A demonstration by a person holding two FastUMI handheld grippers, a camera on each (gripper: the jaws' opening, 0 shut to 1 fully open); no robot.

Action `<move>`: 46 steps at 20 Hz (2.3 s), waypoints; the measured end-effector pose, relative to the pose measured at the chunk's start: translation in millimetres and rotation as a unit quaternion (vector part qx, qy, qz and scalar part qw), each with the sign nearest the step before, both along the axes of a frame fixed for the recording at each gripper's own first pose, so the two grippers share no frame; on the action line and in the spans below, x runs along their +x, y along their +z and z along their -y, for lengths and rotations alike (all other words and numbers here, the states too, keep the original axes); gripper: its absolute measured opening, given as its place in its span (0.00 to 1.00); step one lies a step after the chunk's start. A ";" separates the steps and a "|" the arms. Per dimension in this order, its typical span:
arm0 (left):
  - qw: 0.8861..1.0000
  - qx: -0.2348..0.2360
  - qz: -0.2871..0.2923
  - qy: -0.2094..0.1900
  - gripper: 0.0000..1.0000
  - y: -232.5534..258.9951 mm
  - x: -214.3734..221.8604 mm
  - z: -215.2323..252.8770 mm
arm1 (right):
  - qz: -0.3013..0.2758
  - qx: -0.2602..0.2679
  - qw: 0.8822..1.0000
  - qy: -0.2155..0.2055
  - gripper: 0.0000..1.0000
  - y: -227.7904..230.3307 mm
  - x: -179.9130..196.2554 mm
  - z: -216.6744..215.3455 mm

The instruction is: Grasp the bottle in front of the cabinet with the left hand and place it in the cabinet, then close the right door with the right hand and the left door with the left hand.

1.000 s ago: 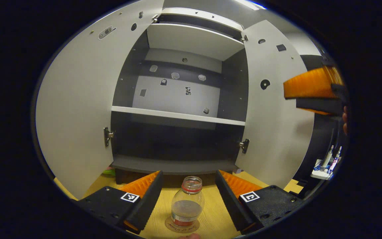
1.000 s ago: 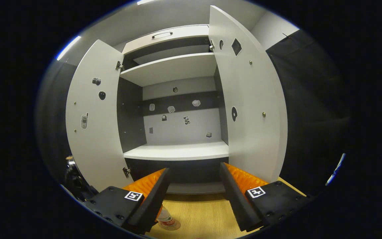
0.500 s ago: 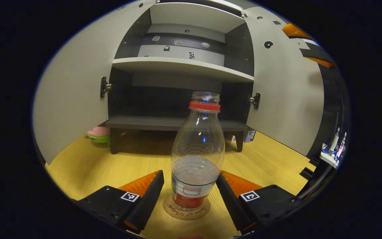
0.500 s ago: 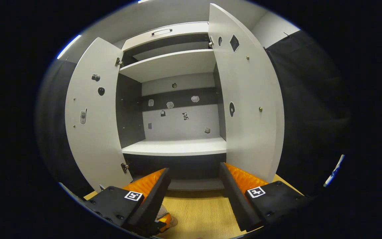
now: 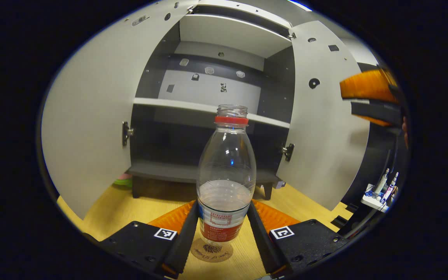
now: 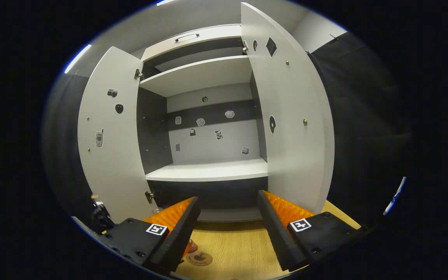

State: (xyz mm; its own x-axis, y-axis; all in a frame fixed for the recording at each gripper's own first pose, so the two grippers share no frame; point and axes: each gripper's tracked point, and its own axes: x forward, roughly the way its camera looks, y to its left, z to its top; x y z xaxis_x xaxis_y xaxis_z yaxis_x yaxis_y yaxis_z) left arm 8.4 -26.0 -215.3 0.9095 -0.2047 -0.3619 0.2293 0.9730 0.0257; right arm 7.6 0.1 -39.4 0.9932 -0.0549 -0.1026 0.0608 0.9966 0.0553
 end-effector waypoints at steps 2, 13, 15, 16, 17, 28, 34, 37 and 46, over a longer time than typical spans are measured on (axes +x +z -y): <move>1.000 0.000 0.025 0.010 0.73 52.8 16.5 1.0 | 0.001 0.002 1.000 0.000 0.98 -0.6 -0.4 0.6; 0.993 0.002 0.120 0.003 0.73 233.6 164.9 46.0 | 0.020 -0.011 0.999 -0.030 0.89 10.6 -25.5 15.4; 0.992 0.005 0.123 0.008 0.73 237.5 204.3 49.7 | 0.024 -0.014 0.999 -0.042 0.98 14.0 -33.2 22.8; 0.993 0.009 0.120 0.009 0.73 236.1 225.4 52.4 | 0.024 -0.015 0.998 -0.049 0.98 15.0 -37.7 27.8; 0.994 0.012 0.109 0.008 0.73 229.1 242.0 55.3 | 0.024 -0.017 0.998 -0.057 0.98 15.9 -42.0 32.5; 0.999 0.042 0.026 0.009 0.74 137.8 326.8 72.1 | 0.023 -0.029 0.990 -0.140 0.98 18.8 -71.8 91.3; 0.999 0.044 0.015 0.011 0.75 121.2 332.3 72.5 | 0.019 -0.028 0.989 -0.142 0.98 16.1 -72.2 97.3; 0.999 0.048 0.017 0.009 0.78 122.3 330.8 74.8 | 0.017 -0.025 0.989 -0.142 0.98 13.6 -71.6 101.0; 0.995 0.024 0.092 0.004 0.95 170.0 308.1 77.3 | 0.018 -0.023 0.991 -0.133 0.98 13.2 -71.5 104.7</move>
